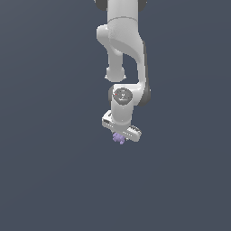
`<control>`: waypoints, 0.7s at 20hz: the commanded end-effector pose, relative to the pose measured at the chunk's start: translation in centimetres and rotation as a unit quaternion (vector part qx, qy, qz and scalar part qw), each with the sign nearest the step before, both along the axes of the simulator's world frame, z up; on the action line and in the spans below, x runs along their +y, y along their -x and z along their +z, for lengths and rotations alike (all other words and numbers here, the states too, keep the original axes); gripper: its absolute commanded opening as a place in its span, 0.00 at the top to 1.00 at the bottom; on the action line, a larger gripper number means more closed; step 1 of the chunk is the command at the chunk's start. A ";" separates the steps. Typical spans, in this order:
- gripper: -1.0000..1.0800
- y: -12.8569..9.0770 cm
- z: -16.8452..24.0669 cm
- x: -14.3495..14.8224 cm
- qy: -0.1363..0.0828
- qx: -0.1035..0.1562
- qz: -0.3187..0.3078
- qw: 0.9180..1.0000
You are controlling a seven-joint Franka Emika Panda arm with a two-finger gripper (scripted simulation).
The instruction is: Pick up the object and move it to a goal position.
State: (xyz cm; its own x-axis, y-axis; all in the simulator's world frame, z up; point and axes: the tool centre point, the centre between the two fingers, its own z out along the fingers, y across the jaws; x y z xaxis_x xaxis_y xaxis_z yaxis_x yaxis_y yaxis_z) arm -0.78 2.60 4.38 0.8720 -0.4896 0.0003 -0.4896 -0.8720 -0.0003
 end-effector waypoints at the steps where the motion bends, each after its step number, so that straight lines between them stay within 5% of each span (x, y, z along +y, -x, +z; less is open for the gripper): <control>1: 1.00 -0.3 0.6 0.4 0.000 0.000 0.000 1.000; 14: 1.00 -4.8 7.4 4.8 0.000 0.000 0.000 1.000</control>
State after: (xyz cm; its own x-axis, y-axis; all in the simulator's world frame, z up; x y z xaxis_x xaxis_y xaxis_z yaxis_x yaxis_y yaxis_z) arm 3.37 6.79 10.78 0.8721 -0.4893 0.0011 -0.4893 -0.8721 -0.0001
